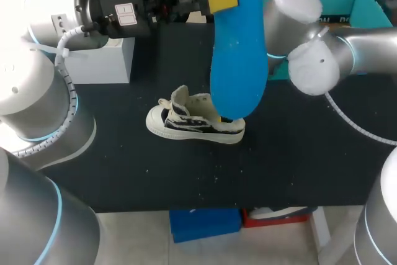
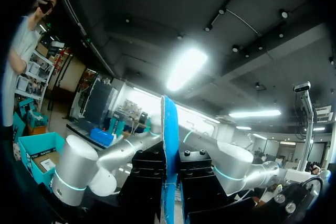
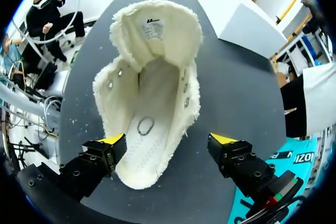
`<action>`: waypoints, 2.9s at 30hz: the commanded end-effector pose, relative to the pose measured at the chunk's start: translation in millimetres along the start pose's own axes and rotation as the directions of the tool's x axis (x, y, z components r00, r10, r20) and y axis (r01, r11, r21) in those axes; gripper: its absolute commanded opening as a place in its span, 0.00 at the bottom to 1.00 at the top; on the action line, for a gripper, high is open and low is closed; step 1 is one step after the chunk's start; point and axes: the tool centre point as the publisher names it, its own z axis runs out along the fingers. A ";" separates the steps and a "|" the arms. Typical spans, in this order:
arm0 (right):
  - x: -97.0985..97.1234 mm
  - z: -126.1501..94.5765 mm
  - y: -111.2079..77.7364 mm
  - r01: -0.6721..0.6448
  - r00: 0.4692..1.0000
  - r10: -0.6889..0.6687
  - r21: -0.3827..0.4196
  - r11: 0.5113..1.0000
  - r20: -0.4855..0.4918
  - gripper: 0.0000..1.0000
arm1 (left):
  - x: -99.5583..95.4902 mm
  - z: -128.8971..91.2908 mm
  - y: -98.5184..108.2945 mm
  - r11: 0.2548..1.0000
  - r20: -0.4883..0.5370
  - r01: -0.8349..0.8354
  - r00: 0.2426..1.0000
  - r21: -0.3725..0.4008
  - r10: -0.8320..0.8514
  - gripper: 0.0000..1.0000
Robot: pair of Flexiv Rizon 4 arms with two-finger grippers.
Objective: Take the shoe out of the shoebox, open the shoe tongue, remove and reinsert the insole, then place the shoe into the shoebox
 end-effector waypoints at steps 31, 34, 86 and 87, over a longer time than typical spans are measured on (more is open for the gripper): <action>-18.2 27.8 21.2 -0.050 0.993 0.090 0.392 0.919 -0.083 0.00 | 0.1 1.0 0.4 1.000 0.002 -0.001 1.000 0.002 0.001 0.00; -18.2 27.8 21.2 -0.050 0.993 0.090 0.392 0.919 -0.083 0.00 | 0.1 1.0 0.4 1.000 0.002 -0.001 1.000 0.002 0.001 0.00; -29.9 -39.9 12.6 -0.995 0.046 0.928 0.101 0.009 0.371 0.00 | 0.1 1.0 0.4 1.000 0.002 -0.001 1.000 0.002 0.001 0.00; -29.5 -36.6 13.1 -0.994 0.046 0.928 0.105 0.008 0.369 0.00 | 0.1 1.0 0.4 1.000 0.002 -0.001 1.000 0.002 0.001 0.00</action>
